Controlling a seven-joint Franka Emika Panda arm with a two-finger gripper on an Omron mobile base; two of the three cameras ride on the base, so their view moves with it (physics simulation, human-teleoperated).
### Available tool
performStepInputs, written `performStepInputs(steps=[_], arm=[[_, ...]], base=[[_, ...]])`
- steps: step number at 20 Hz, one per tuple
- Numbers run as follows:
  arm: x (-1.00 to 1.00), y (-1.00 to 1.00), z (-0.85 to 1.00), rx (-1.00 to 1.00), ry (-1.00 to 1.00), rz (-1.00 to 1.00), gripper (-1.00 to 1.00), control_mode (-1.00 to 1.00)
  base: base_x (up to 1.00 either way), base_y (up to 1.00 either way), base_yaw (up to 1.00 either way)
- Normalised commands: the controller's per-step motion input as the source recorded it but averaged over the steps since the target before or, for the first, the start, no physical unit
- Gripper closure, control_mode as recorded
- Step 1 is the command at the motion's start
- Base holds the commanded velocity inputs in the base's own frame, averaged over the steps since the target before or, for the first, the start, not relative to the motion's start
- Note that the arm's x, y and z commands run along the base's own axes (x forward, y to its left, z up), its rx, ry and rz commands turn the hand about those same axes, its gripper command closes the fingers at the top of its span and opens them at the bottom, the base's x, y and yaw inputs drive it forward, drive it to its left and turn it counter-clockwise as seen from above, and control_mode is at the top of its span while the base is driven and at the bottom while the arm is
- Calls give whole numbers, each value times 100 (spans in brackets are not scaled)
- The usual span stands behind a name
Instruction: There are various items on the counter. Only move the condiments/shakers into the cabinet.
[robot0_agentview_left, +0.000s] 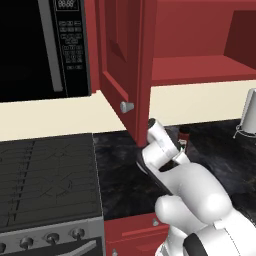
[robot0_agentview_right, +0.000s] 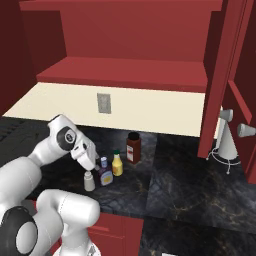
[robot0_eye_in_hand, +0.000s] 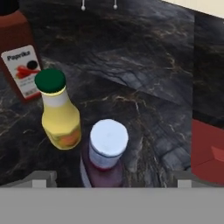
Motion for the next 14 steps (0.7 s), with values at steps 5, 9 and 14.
performStepInputs(steps=[5, 9, 14], arm=[[0, 0, -2, -7, 0, -6, -100, -100], [3, 0, 0, -7, 0, -4, -100, -100], [6, -1, 0, -6, 0, -3, -100, -100]], base=[[0, 0, 0], [0, 0, 0], [0, 0, 0]])
